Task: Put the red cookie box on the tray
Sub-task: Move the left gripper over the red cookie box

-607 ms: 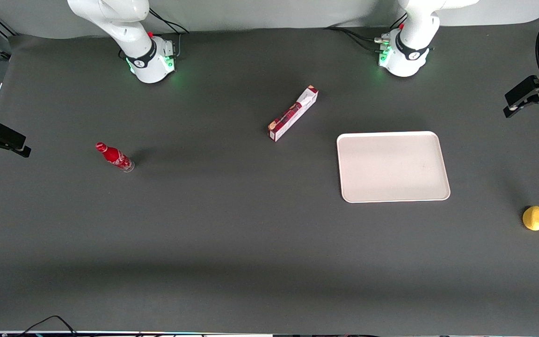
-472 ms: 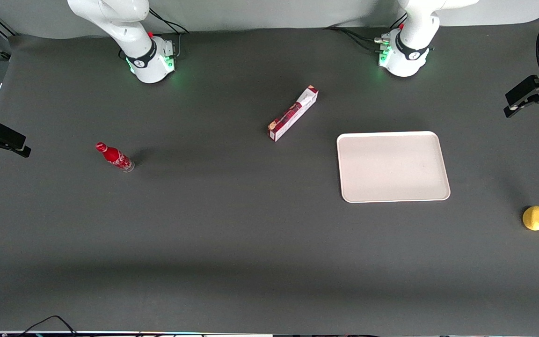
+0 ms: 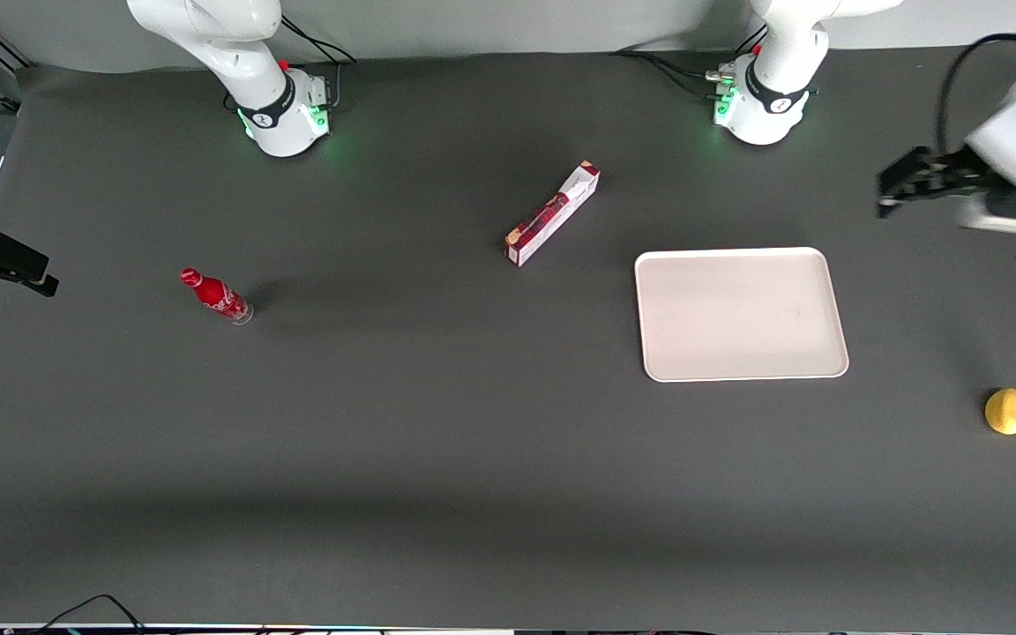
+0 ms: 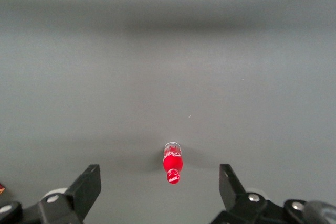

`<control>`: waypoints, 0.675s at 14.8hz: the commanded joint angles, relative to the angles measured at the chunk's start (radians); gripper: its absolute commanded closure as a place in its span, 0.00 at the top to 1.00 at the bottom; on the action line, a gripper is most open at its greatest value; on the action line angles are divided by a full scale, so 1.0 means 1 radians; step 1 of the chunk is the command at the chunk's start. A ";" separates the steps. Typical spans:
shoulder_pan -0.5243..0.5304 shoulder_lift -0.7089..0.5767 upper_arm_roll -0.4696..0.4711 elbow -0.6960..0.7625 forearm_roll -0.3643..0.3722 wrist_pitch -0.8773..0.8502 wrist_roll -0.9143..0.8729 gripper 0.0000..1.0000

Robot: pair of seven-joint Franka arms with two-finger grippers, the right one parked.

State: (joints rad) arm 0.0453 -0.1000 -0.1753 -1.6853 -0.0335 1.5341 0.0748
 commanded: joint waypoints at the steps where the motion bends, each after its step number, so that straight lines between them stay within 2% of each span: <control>1: 0.007 -0.006 -0.230 -0.115 -0.019 0.033 0.019 1.00; 3: 0.010 -0.003 -0.393 -0.180 -0.039 0.137 0.005 1.00; 5: 0.011 0.003 -0.525 -0.233 -0.042 0.225 -0.084 1.00; 10: 0.011 0.038 -0.680 -0.384 -0.106 0.446 -0.107 1.00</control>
State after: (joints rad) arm 0.0398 -0.0744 -0.8004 -1.9739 -0.1040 1.8448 -0.0376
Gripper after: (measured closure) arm 0.000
